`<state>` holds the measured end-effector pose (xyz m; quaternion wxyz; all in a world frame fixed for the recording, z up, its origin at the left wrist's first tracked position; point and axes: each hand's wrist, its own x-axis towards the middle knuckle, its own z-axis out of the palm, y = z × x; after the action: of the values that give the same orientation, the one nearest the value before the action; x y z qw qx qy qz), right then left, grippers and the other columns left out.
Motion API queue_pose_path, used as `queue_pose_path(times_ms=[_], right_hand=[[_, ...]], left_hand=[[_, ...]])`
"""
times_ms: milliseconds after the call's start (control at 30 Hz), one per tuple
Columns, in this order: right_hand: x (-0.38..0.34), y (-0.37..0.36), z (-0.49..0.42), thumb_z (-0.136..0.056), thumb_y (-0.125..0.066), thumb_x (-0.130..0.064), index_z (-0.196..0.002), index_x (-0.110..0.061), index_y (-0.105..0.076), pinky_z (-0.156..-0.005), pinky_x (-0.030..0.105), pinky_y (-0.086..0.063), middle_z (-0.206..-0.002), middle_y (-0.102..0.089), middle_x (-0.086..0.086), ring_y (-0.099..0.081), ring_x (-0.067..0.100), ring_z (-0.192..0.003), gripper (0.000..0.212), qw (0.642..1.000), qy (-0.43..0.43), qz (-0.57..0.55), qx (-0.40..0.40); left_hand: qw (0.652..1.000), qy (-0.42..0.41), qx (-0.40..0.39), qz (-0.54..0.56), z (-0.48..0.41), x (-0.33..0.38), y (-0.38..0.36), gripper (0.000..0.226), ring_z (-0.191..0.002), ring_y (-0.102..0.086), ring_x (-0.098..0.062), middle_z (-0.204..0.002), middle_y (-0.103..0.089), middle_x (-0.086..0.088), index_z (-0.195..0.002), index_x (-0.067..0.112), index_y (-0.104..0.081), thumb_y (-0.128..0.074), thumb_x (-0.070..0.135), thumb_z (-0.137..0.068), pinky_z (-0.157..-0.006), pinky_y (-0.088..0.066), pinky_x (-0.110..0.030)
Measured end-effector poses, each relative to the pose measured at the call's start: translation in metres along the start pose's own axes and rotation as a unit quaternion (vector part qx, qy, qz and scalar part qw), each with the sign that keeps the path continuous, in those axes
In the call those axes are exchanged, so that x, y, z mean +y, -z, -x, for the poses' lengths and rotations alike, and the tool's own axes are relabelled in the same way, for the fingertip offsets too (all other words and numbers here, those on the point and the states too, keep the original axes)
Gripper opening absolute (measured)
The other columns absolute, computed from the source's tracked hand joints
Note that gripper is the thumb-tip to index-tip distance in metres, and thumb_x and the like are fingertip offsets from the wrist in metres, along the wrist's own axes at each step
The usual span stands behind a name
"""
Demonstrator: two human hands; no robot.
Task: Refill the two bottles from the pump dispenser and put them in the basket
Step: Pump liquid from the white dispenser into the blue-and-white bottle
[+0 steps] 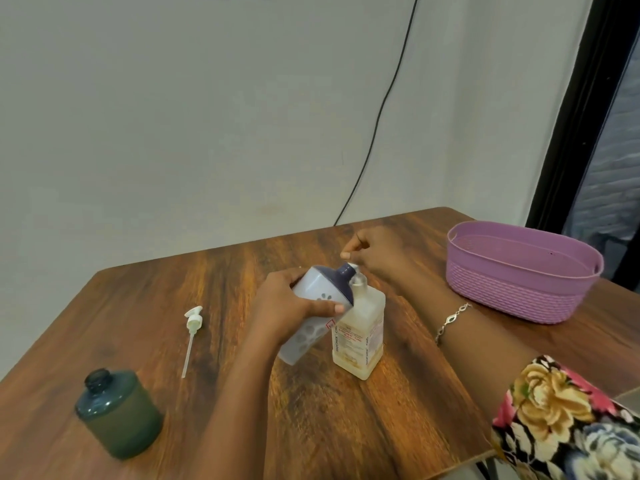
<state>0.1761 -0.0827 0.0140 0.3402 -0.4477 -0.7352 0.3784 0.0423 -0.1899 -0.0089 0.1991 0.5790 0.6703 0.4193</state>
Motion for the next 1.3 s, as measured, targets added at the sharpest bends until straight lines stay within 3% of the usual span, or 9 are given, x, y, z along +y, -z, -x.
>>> queue_pose_path(times_ms=[100, 233, 333, 500, 667, 767, 933, 1067, 1300], right_hand=[[0.006, -0.002, 0.001, -0.084, -0.064, -0.005, -0.065, -0.019, -0.057, -0.078, 0.03, -0.049, -0.078, -0.061, -0.005, -0.057, 0.012, -0.082, 0.024, 1.0, 0.004, -0.001, 0.008], [-0.002, 0.0, 0.005, -0.084, -0.063, -0.004, -0.067, -0.018, -0.057, -0.065, 0.02, -0.044, -0.075, -0.059, -0.004, -0.054, 0.007, -0.073, 0.023, 0.999, 0.013, -0.019, 0.024], [-0.01, 0.008, 0.004, -0.085, -0.061, -0.003, -0.069, -0.017, -0.057, -0.061, 0.018, -0.042, -0.077, -0.059, -0.003, -0.054, 0.008, -0.074, 0.021, 1.0, 0.017, -0.019, -0.006], [-0.001, -0.005, 0.004, -0.086, -0.062, -0.009, -0.069, -0.02, -0.056, -0.076, 0.028, -0.048, -0.087, -0.063, -0.001, -0.057, 0.013, -0.084, 0.022, 1.0, 0.015, 0.02, 0.015], [0.006, -0.007, 0.005, -0.086, -0.061, -0.007, -0.07, -0.018, -0.055, -0.062, 0.016, -0.04, -0.081, -0.058, -0.005, -0.053, 0.007, -0.077, 0.021, 1.0, 0.028, 0.003, 0.013], [-0.001, -0.006, 0.006, -0.088, -0.06, -0.009, -0.075, -0.014, -0.057, -0.056, 0.012, -0.036, -0.082, -0.058, -0.003, -0.049, 0.001, -0.069, 0.014, 0.998, 0.043, 0.014, 0.045], [-0.008, 0.003, 0.005, -0.087, -0.06, -0.009, -0.071, -0.018, -0.055, -0.06, 0.015, -0.041, -0.082, -0.059, -0.004, -0.053, 0.004, -0.073, 0.02, 0.999, 0.03, 0.01, -0.001], [0.005, -0.009, 0.005, -0.086, -0.062, -0.008, -0.067, -0.02, -0.054, -0.06, 0.015, -0.039, -0.077, -0.059, -0.006, -0.052, 0.003, -0.07, 0.024, 0.999, 0.033, 0.011, 0.036], [-0.003, -0.003, 0.005, -0.085, -0.063, -0.006, -0.068, -0.018, -0.056, -0.058, 0.015, -0.039, -0.079, -0.059, -0.003, -0.052, 0.005, -0.07, 0.022, 0.999, 0.024, -0.024, 0.017]], left_hand=[[1.0, 0.009, -0.004, 0.017, 0.002, -0.002, -0.005, 0.042, -0.075, -0.06, -0.005, -0.084, -0.063, 0.009, -0.095, 0.024, -0.061, -0.083, 0.032, -0.06, -0.057, -0.044, -0.016], [1.0, 0.008, 0.006, 0.027, 0.004, 0.003, -0.002, 0.047, -0.076, -0.061, -0.009, -0.085, -0.064, 0.005, -0.1, 0.017, -0.064, -0.084, 0.03, -0.06, -0.058, -0.045, -0.019], [1.0, 0.0, 0.018, 0.013, 0.003, 0.009, 0.003, 0.05, -0.081, -0.061, -0.014, -0.09, -0.064, 0.002, -0.103, 0.017, -0.062, -0.083, 0.031, -0.06, -0.065, -0.051, -0.025], [1.0, 0.004, 0.02, -0.007, 0.003, 0.003, 0.003, 0.043, -0.077, -0.06, -0.009, -0.081, -0.061, 0.01, -0.094, 0.023, -0.06, -0.083, 0.034, -0.06, -0.068, -0.053, -0.028], [1.0, 0.012, 0.015, 0.004, 0.005, -0.002, -0.005, 0.043, -0.077, -0.061, -0.012, -0.082, -0.063, 0.006, -0.094, 0.02, -0.063, -0.083, 0.033, -0.059, -0.063, -0.05, -0.025], [0.999, 0.009, 0.033, 0.014, 0.007, 0.003, -0.002, 0.046, -0.078, -0.061, -0.013, -0.083, -0.063, 0.006, -0.098, 0.019, -0.063, -0.084, 0.032, -0.059, -0.064, -0.05, -0.025], [0.998, 0.005, 0.052, -0.021, 0.004, 0.012, 0.004, 0.062, -0.086, -0.061, -0.018, -0.095, -0.063, 0.001, -0.111, 0.015, -0.061, -0.084, 0.036, -0.057, -0.075, -0.054, -0.036], [0.998, 0.014, 0.052, -0.024, 0.008, 0.005, -0.003, 0.049, -0.078, -0.058, -0.01, -0.081, -0.058, 0.009, -0.098, 0.019, -0.059, -0.083, 0.036, -0.059, -0.066, -0.05, -0.027], [0.998, 0.01, 0.057, 0.004, 0.011, 0.005, -0.004, 0.051, -0.08, -0.058, -0.01, -0.083, -0.059, 0.011, -0.104, 0.017, -0.062, -0.083, 0.033, -0.06, -0.062, -0.047, -0.022]])
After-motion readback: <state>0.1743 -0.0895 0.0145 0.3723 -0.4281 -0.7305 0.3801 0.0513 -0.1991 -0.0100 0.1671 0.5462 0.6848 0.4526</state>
